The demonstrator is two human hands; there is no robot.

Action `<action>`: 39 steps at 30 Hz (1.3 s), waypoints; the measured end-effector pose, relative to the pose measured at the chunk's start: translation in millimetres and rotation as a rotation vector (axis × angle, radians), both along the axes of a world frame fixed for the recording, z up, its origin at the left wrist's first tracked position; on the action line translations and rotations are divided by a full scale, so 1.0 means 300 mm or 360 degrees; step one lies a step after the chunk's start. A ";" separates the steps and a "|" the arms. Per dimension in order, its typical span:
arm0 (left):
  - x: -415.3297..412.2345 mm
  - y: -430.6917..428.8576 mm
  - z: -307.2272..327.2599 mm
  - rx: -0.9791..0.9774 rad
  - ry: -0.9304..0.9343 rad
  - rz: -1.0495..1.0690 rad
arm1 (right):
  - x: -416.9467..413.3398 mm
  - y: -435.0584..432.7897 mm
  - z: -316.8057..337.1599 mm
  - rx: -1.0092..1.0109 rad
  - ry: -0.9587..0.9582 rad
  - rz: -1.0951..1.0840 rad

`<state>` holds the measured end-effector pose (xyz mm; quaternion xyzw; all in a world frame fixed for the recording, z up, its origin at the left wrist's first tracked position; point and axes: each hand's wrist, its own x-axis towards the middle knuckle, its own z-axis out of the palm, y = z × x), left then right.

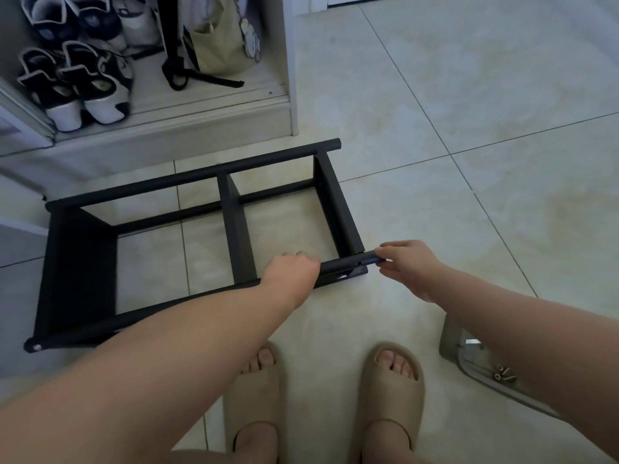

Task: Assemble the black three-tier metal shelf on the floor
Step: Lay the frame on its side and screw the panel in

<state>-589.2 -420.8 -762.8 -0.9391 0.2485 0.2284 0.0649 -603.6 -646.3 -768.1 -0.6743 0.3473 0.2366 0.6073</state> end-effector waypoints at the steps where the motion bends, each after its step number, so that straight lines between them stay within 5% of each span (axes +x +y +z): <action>1: -0.009 0.007 0.002 0.0005 0.0001 -0.0018 | -0.007 0.003 -0.001 0.0014 0.0024 0.0015; 21: -0.182 0.025 0.037 -0.0092 0.0083 -0.0022 | -0.085 0.031 -0.036 -0.0261 0.0089 0.0156; 39: -0.059 0.058 0.020 -0.0115 0.0043 0.0021 | 0.024 0.094 -0.049 -0.0464 -0.0068 0.0124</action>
